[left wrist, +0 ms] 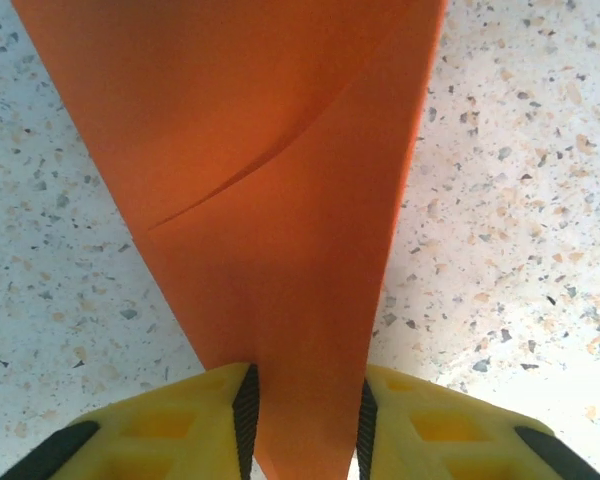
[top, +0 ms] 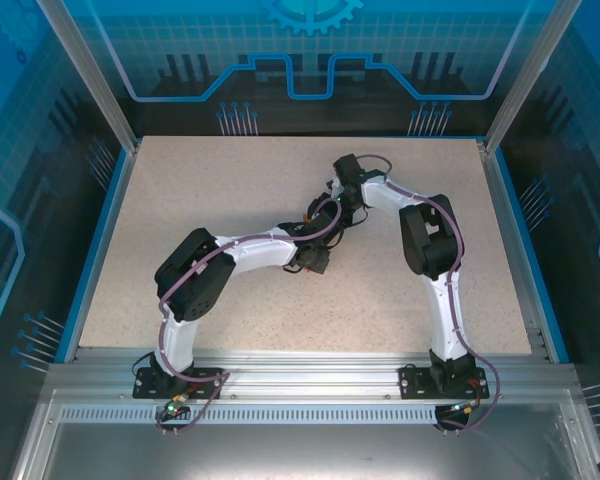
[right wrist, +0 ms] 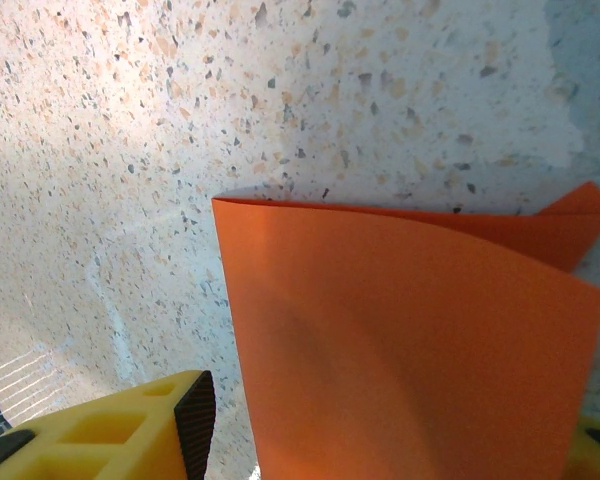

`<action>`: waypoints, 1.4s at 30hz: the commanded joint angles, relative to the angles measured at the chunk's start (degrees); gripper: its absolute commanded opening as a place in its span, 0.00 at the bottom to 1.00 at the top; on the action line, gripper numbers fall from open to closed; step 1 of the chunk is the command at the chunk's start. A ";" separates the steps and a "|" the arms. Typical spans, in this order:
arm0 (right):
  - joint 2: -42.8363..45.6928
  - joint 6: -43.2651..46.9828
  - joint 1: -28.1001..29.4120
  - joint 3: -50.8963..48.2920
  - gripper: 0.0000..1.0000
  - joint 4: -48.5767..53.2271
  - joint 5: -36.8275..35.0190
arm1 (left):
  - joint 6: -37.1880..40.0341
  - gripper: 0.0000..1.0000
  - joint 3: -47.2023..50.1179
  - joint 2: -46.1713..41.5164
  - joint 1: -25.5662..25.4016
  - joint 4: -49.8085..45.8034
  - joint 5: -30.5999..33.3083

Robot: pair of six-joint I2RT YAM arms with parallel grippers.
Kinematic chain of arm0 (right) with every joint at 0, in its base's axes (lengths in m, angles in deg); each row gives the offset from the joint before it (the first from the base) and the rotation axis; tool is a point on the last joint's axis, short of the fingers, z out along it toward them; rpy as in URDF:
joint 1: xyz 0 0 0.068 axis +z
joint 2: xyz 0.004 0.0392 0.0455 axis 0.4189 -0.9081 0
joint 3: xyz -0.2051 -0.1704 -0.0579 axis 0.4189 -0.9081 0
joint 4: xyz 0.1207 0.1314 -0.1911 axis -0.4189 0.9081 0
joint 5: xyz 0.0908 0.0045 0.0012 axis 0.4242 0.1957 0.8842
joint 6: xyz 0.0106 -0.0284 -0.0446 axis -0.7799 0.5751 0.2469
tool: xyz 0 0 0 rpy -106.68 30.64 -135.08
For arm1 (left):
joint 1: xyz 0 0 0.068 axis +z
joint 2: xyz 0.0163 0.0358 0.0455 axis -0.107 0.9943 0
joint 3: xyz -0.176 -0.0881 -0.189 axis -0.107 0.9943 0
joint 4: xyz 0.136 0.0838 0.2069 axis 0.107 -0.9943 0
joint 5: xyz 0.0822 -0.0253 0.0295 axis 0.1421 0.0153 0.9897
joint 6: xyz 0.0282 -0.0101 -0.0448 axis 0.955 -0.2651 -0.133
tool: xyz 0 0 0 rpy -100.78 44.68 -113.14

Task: Fold a paper plane with a square sheet of paper (fold left side to right side)
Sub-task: Fold the wing for the fifth time at the center of the table.

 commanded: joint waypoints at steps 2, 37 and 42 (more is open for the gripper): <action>-4.37 0.71 1.00 -0.66 0.55 3.97 -1.08 | 1.31 0.30 -1.54 1.32 -0.46 -1.00 1.54; -4.37 1.37 0.88 -1.42 0.55 2.94 1.01 | -6.45 0.12 12.22 -2.51 11.75 17.46 -30.40; -2.70 0.62 0.33 -2.56 0.57 -0.67 3.49 | -7.58 0.11 13.88 -1.45 12.88 19.62 -32.87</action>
